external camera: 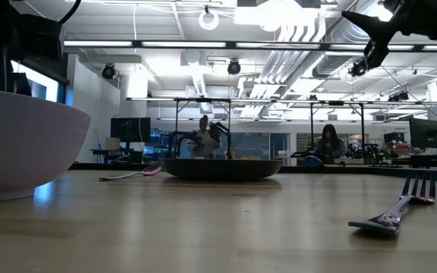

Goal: Set table place
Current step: Move the black plate to the center

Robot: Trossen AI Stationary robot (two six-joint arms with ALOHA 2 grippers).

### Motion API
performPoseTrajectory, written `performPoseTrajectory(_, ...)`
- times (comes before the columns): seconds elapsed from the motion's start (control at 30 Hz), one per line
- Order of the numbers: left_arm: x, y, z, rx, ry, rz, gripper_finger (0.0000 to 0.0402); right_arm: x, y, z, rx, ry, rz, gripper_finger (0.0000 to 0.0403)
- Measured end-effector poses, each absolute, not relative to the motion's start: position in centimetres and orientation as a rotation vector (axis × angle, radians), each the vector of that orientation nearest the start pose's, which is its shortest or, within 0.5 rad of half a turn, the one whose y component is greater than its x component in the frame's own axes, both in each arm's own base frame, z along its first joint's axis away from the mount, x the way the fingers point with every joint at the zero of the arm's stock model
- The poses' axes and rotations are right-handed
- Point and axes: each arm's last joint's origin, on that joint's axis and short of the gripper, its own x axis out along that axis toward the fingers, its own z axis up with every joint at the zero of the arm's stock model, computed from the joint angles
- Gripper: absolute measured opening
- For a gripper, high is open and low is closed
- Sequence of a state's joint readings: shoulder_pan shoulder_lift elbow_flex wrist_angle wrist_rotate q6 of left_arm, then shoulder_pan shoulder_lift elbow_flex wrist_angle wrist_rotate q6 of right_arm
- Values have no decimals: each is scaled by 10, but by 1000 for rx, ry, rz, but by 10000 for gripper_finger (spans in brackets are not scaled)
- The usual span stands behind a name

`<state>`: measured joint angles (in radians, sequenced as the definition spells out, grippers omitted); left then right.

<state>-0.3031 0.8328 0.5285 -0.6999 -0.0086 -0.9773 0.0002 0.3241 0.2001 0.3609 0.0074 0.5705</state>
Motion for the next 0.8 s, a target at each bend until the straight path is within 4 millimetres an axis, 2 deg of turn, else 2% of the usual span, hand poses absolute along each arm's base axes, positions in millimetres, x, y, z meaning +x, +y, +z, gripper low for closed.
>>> performPoseTrajectory(0.27,148,-46,200,-728,1056,257,156,115,0,235,575,-190,48,162)
performPoseTrajectory(0.8,147,-44,201,-766,1040,333,156,115,0,235,571,-189,47,162)
